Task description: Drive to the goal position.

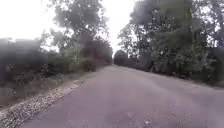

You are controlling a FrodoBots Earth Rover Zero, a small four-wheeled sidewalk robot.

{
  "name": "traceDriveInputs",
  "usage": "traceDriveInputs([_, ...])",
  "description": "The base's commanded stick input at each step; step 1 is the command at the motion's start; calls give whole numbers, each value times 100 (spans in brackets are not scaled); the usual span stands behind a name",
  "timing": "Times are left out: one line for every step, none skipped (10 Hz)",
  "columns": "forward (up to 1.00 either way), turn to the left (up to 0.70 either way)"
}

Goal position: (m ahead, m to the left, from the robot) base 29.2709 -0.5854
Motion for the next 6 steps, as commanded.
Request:
traceDriveInputs([85, 0])
traceDriveInputs([85, 0])
traceDriveInputs([85, 0])
traceDriveInputs([85, 0])
traceDriveInputs([85, 0])
traceDriveInputs([85, 0])
